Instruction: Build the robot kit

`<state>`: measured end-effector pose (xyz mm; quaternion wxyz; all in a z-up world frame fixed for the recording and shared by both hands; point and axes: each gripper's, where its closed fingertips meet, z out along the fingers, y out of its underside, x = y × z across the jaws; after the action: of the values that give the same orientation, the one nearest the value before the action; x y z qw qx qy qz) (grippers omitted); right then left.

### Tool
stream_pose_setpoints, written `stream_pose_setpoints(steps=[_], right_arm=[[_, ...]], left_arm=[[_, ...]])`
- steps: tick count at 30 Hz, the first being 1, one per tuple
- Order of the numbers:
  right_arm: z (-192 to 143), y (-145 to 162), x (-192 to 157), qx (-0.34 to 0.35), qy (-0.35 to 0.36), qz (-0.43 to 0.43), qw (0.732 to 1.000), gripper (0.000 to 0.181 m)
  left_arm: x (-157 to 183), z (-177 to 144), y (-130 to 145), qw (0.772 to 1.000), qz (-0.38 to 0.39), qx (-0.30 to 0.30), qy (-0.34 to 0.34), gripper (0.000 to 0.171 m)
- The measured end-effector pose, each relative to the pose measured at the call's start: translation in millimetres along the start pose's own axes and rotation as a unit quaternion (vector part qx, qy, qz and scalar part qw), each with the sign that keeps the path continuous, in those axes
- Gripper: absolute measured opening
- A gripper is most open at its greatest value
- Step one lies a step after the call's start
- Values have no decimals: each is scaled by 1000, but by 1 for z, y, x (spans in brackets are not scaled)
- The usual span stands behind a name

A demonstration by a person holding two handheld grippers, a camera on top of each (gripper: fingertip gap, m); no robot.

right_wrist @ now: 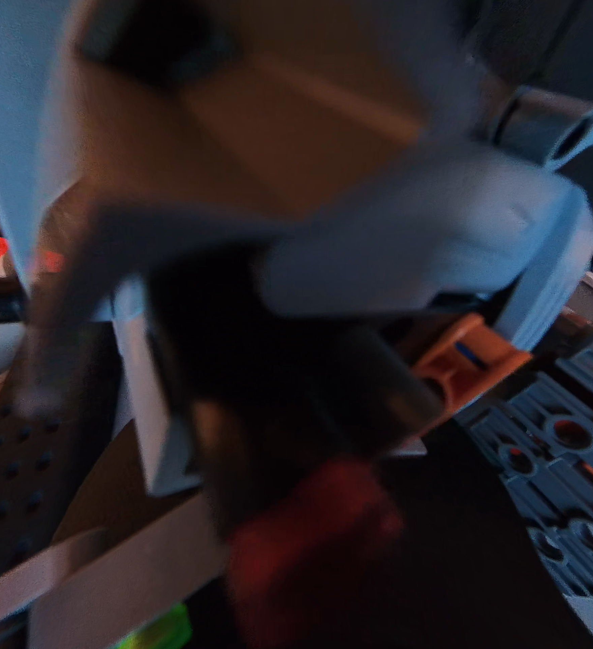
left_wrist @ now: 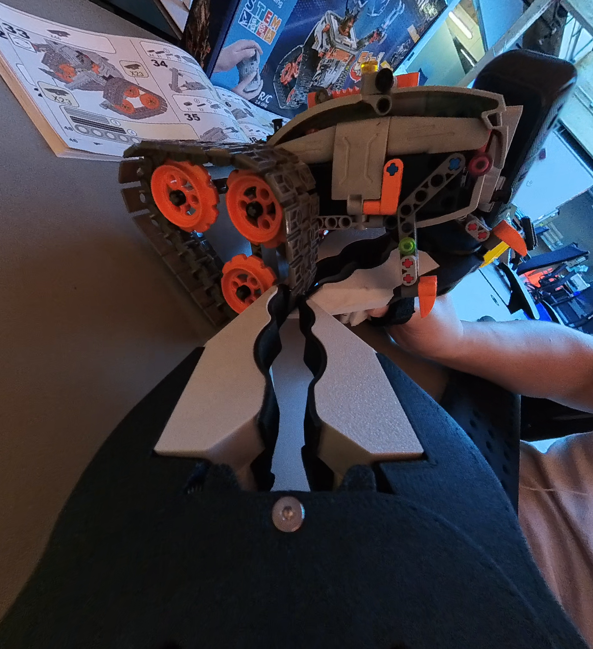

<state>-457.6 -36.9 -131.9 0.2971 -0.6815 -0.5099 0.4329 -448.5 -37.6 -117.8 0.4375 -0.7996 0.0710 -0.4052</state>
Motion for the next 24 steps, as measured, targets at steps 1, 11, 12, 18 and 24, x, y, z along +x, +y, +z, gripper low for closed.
stream_pose_setpoints(steps=[1, 11, 12, 18, 24], right_arm=[[0, 0, 0, -1, 4, -3, 1000, 156], [-2, 0, -9, 1, -8, -89, 996, 14], [-2, 1, -10, -1, -13, -91, 996, 15], [-2, 1, -11, -4, -24, -103, 994, 16], [-2, 1, -9, -4, -21, -97, 995, 17]], left_arm=[[0, 0, 0, 1000, -1, 0, 0, 7], [2, -6, -2, 1000, 16, 0, 11, 7], [3, -6, -2, 1000, 16, 0, 13, 7], [3, -6, -3, 1000, 22, -1, 17, 7], [3, -6, -5, 999, 0, 1, 34, 7]])
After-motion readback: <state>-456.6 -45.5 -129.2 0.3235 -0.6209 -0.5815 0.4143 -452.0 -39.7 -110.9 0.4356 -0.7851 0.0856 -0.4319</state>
